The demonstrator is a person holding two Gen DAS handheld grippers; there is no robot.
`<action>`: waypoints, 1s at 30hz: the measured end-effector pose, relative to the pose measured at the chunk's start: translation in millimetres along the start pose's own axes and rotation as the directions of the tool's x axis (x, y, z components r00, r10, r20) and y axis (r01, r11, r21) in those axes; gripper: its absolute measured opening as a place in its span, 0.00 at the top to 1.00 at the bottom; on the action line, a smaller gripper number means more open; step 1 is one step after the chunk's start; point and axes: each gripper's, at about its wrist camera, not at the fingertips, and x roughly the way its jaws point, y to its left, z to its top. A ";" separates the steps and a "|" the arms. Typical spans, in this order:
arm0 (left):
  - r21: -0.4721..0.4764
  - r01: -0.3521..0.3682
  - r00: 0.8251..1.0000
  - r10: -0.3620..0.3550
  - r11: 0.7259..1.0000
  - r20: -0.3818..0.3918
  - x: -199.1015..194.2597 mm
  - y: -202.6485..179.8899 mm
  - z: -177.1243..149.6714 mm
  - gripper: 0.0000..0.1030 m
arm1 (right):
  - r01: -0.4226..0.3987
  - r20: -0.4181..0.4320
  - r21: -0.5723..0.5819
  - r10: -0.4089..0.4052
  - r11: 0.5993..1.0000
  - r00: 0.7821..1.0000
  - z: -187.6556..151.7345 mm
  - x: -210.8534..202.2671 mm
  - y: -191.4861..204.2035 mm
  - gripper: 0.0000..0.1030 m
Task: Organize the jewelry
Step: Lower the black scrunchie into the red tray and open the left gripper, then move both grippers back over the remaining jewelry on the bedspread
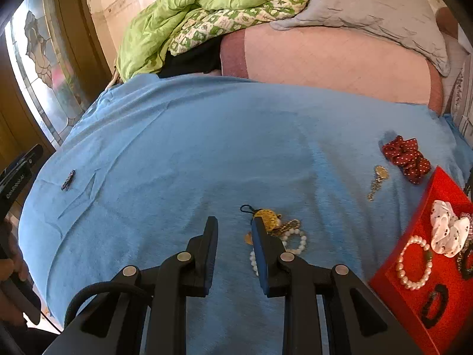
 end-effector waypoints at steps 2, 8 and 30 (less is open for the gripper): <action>-0.007 -0.006 1.000 0.006 1.000 0.000 0.9 5.9 -0.4 0.59 | 0.007 -0.006 -0.005 -0.007 1.000 1.000 1.0 4.3 2.0 0.74; -0.028 -0.032 0.999 0.032 0.999 -0.008 6.1 21.2 -1.3 0.57 | 0.048 -0.061 0.075 -0.044 0.996 0.997 7.4 28.0 -17.3 0.71; -0.038 -0.046 0.998 0.045 0.998 -0.036 14.2 37.9 -4.6 0.56 | 0.114 -0.149 0.110 -0.097 0.987 0.984 8.8 68.4 -35.8 0.81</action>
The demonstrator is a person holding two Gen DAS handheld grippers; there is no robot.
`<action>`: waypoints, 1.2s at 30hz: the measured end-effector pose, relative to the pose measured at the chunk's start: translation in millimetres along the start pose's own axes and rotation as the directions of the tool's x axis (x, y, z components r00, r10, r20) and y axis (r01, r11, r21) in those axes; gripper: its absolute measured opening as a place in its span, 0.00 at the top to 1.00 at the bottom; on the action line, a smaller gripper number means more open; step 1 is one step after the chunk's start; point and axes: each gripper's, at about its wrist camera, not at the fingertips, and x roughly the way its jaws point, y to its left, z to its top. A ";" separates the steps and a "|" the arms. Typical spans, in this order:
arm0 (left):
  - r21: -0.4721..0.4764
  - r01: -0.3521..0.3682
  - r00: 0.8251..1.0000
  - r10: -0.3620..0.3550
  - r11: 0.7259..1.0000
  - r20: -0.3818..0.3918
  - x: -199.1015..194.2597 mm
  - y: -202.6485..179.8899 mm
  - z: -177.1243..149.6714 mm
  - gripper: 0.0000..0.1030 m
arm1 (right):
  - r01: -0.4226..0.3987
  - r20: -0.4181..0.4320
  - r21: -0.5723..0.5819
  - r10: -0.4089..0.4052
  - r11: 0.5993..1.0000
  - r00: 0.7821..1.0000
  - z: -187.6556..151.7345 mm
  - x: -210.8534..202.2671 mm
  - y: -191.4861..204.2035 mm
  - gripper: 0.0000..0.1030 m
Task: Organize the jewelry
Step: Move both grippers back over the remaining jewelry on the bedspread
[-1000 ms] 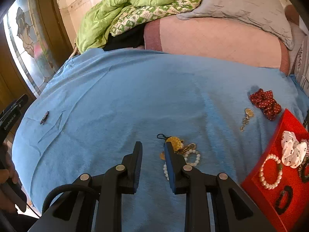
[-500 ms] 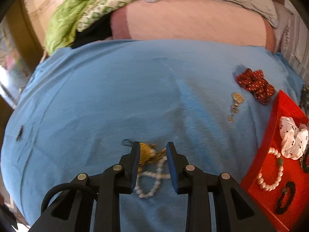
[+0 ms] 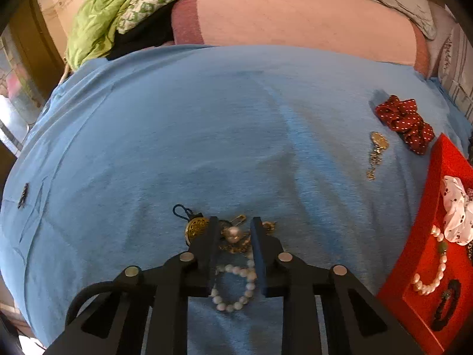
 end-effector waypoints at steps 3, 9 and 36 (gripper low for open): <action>0.003 0.004 1.000 -0.004 1.000 0.000 0.4 -2.2 -0.1 0.56 | -0.035 0.002 -0.008 0.035 0.999 0.999 -2.6 -3.0 3.0 0.83; 0.006 0.008 1.000 -0.008 1.000 0.002 0.3 -4.4 0.0 0.56 | -0.127 0.012 -0.039 0.127 0.991 0.992 -10.8 -17.0 21.9 0.83; 0.095 0.519 0.827 -0.471 0.850 -0.306 15.4 -130.6 -25.5 0.56 | -0.175 0.174 0.133 0.151 0.976 0.973 -11.4 -89.3 -63.1 0.83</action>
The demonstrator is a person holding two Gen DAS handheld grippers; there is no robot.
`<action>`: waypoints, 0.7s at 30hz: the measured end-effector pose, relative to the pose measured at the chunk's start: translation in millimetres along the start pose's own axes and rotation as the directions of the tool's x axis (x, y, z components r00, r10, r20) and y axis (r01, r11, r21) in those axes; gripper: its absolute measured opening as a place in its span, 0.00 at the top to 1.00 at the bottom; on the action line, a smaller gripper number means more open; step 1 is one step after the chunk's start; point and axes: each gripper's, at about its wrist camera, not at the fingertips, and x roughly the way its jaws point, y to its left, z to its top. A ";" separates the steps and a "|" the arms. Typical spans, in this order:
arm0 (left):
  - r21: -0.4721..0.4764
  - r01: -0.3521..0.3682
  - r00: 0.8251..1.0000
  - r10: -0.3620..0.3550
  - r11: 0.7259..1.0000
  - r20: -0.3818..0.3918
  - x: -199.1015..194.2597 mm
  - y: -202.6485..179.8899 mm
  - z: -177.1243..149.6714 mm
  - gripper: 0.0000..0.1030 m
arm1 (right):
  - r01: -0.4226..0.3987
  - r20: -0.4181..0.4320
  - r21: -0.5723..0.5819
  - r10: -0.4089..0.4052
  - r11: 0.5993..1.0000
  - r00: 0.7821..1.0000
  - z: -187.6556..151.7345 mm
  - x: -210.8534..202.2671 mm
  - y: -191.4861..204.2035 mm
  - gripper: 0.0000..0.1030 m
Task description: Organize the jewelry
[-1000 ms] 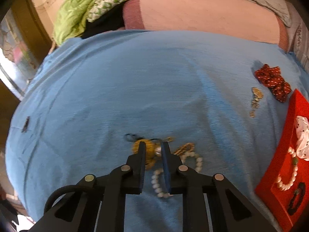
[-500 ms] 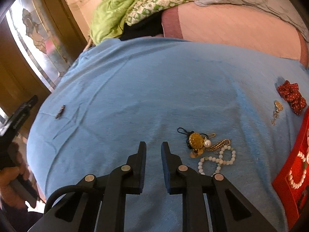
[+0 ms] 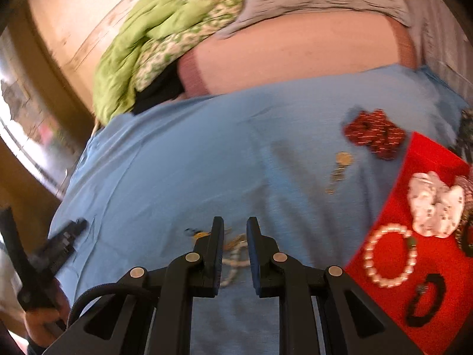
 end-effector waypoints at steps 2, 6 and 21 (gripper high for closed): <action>0.035 0.100 0.994 -0.099 0.994 -0.046 12.6 -24.4 -2.1 0.56 | 0.005 0.002 0.020 -0.005 1.000 1.000 2.6 -2.6 -8.7 0.83; 0.068 0.272 0.956 -0.262 0.960 -0.129 33.2 -69.9 -4.4 0.56 | 0.005 0.000 0.036 -0.005 0.999 1.000 4.3 -6.2 -17.1 0.83; 0.104 0.245 0.961 -0.228 0.964 -0.155 61.2 -117.0 -4.1 0.89 | -0.121 -0.010 0.110 0.123 0.986 0.992 4.3 -16.9 -42.2 0.83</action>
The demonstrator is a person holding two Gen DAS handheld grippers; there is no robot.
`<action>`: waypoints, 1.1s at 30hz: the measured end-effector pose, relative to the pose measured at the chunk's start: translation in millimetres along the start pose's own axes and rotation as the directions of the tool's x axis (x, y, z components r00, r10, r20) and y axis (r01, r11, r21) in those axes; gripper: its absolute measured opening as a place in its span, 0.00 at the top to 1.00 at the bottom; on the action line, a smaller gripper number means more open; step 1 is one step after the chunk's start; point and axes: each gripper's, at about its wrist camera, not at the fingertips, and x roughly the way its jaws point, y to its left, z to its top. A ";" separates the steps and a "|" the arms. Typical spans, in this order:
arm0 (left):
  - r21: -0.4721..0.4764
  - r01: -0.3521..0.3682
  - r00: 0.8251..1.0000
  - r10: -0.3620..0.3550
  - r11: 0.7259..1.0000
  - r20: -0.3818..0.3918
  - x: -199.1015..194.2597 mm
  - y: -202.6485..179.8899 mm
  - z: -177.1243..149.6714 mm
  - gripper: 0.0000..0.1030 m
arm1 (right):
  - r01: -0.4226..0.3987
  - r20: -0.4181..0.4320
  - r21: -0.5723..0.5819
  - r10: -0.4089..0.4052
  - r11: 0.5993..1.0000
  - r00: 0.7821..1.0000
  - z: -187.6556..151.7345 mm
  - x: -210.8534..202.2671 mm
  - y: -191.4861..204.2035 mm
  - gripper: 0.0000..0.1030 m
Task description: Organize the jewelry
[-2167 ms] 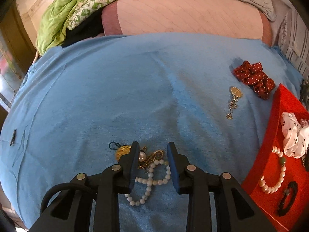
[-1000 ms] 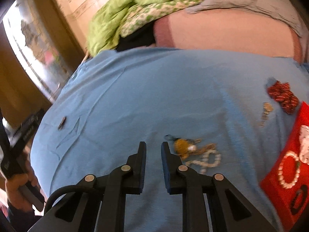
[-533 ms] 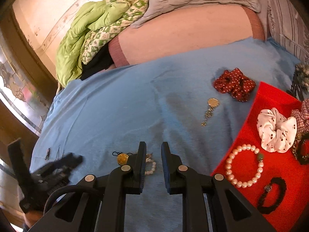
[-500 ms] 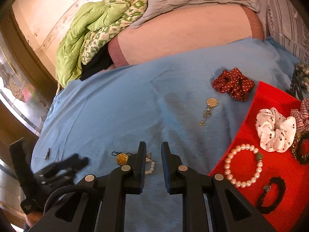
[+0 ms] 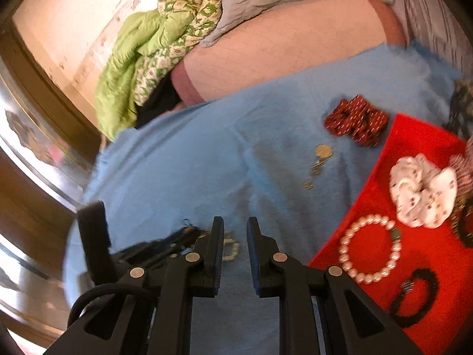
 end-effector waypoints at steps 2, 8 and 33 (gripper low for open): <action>0.002 0.014 1.000 -0.014 1.000 0.025 -11.3 4.2 2.4 0.90 | -0.045 -0.008 0.033 0.045 0.998 0.999 0.4 -0.7 -5.3 0.83; -0.031 0.019 0.994 -0.016 0.999 0.111 -49.0 31.8 6.3 0.90 | -0.145 -0.066 0.073 0.150 0.987 0.986 -3.4 9.9 -3.9 0.83; -0.084 0.070 0.995 -0.064 0.994 0.071 -51.5 70.4 1.1 0.89 | 0.121 -0.168 -0.103 -0.137 0.987 0.976 -25.9 85.6 37.9 0.91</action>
